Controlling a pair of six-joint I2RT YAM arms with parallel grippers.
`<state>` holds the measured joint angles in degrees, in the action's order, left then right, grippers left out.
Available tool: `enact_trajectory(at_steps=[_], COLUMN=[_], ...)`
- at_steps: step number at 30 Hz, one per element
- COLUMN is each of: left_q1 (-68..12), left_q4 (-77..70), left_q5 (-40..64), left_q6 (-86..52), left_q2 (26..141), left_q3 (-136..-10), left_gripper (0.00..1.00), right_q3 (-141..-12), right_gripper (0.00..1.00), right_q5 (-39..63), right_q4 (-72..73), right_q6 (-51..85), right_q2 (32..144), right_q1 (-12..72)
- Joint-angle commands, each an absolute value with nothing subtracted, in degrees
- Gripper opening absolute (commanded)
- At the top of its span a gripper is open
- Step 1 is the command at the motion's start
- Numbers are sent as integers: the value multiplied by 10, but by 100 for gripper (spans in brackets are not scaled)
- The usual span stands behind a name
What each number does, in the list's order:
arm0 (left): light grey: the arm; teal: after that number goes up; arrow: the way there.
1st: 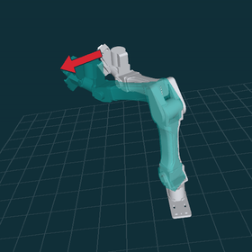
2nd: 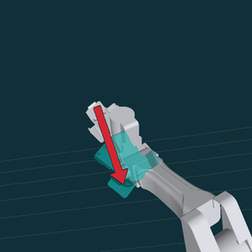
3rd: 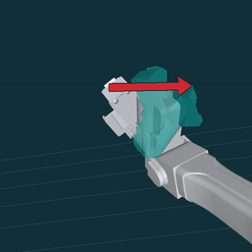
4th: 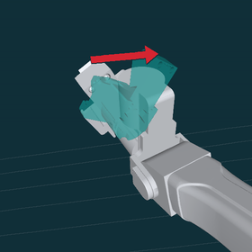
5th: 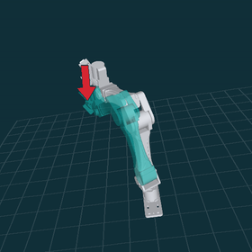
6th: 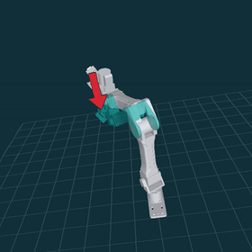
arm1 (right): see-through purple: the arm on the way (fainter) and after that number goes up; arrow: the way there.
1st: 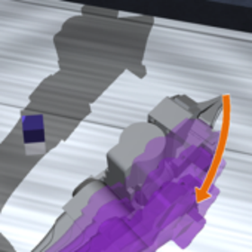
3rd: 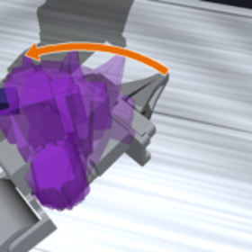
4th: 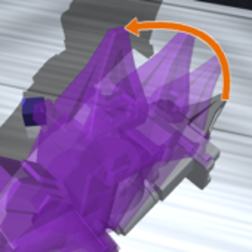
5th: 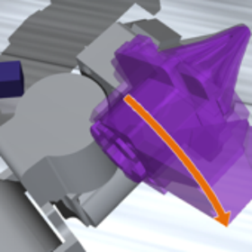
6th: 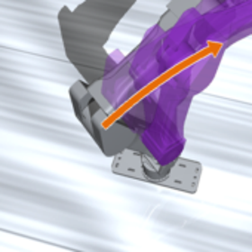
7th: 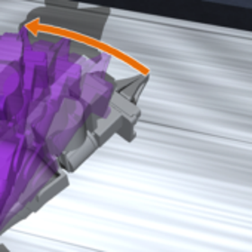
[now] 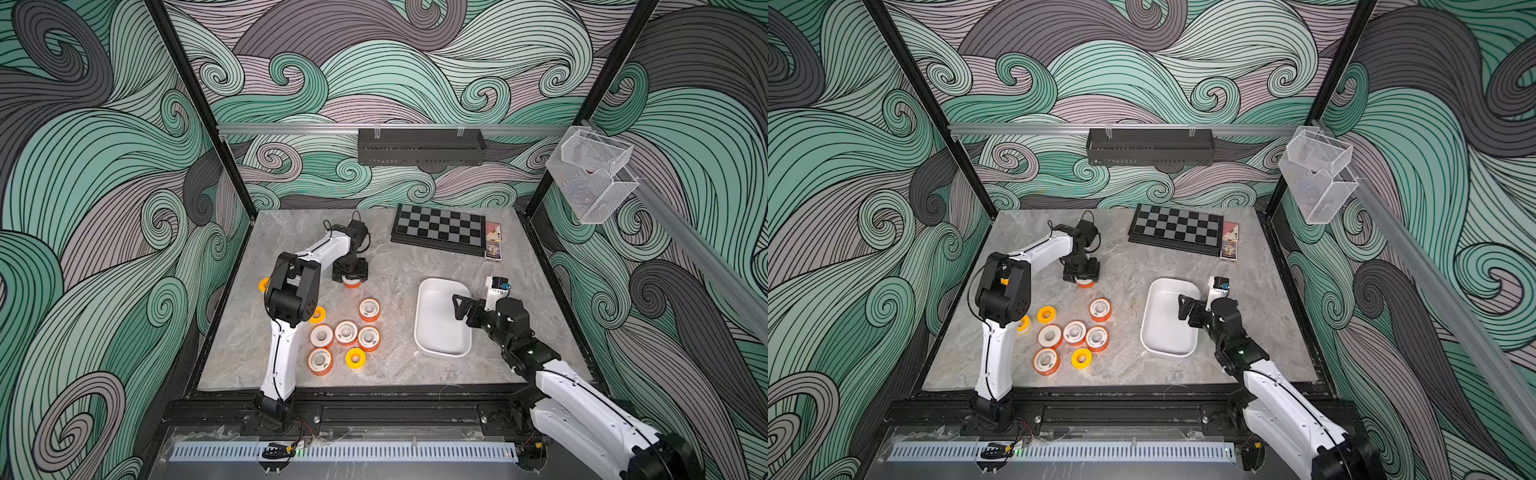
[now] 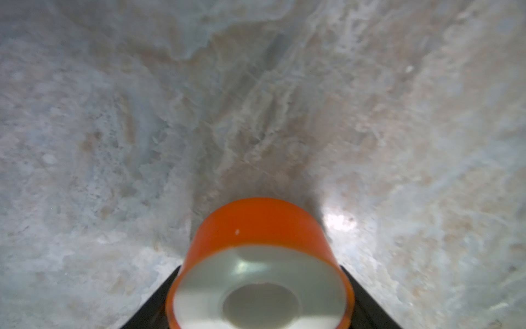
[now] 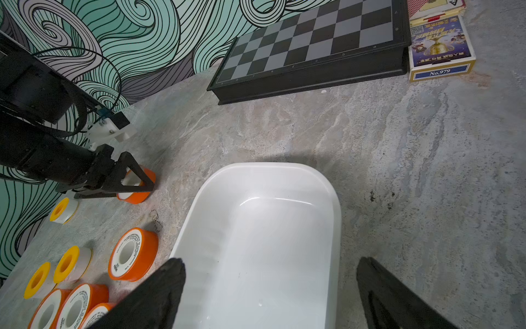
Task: Put the sealing tape into the storage box
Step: Pick up the sealing tape at the center of the board, then place the sealing tape in the storage box.
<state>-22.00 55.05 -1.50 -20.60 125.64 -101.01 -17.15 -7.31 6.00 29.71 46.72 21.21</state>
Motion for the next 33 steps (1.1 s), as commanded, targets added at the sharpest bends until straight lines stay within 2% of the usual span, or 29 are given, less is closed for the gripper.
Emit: enact_trajectory(at_steps=[1,10,17,25,33], left_q1=[-253,-373,-471,-508,-511], left_q4=[570,595,605,596,596], left_q5=[-5,52,83,123,108], left_q6=[-202,-188,-183,-195,-203], left_q2=[1198,1161,1187,1257,1329], left_q3=[-1018,-1088,-1159,-1201,-1234], left_gripper=[63,59,59,59,59], right_q3=[-164,-170,-162,-138,-133], right_gripper=[98,97,97,96,95], right_q5=[-70,-84,-190,-257,-267], right_q4=[76,65,12,-14,-11], right_q6=[292,290,305,314,319], right_q2=[467,478,431,352,353], right_q1=[214,215,215,210,210])
